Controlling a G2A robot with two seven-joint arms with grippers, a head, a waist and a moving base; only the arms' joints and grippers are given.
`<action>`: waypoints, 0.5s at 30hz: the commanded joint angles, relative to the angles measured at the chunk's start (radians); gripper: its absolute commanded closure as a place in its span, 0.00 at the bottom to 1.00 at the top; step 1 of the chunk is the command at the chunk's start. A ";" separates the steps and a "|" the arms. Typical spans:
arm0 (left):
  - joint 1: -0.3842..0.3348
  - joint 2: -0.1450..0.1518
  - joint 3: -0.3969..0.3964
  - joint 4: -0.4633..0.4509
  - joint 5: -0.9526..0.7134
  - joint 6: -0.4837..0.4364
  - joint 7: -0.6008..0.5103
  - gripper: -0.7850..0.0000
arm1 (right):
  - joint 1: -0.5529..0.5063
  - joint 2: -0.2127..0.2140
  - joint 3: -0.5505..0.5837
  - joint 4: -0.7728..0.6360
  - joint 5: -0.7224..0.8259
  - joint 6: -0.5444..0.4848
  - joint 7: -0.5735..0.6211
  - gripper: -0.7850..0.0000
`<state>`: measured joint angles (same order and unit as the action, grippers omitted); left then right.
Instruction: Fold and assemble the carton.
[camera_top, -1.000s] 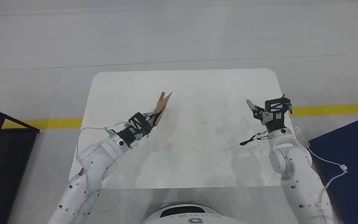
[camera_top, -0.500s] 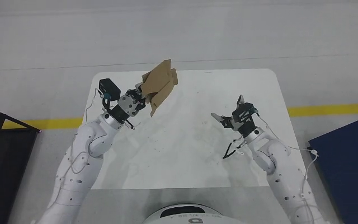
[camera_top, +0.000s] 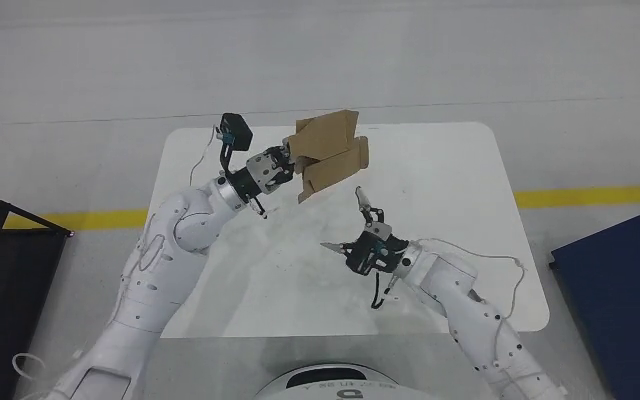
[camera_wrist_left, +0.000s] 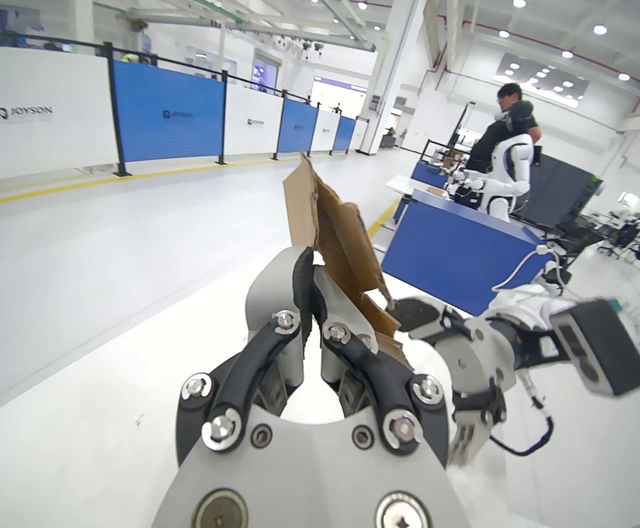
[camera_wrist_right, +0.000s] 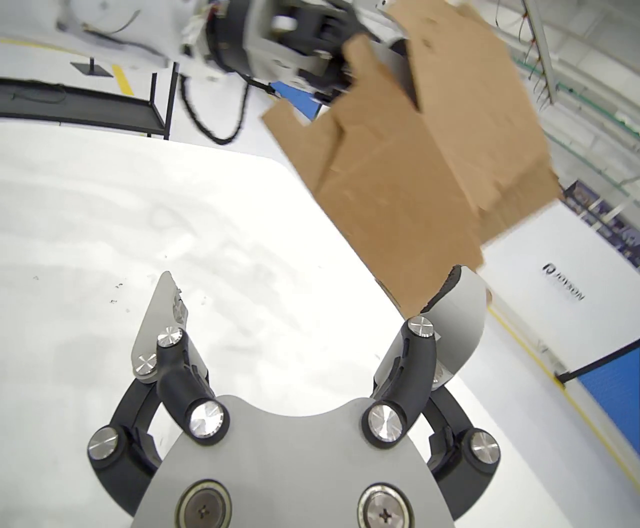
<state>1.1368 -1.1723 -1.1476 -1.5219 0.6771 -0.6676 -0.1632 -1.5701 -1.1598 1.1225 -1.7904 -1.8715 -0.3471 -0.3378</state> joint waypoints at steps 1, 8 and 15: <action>-0.024 -0.006 0.024 0.017 -0.038 -0.001 -0.011 1.00 | 0.004 -0.007 -0.024 0.018 0.000 0.091 -0.037 0.00; -0.062 -0.028 0.097 0.091 -0.149 -0.046 -0.006 1.00 | 0.033 -0.043 -0.110 0.083 -0.068 0.471 -0.085 0.00; -0.096 -0.037 0.113 0.134 -0.210 -0.087 -0.021 1.00 | 0.069 -0.075 -0.176 0.179 -0.123 0.712 -0.070 0.19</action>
<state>1.0414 -1.2090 -1.0331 -1.3870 0.4696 -0.7531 -0.1855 -1.5057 -1.2323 0.9522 -1.6233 -1.9828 0.3418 -0.4203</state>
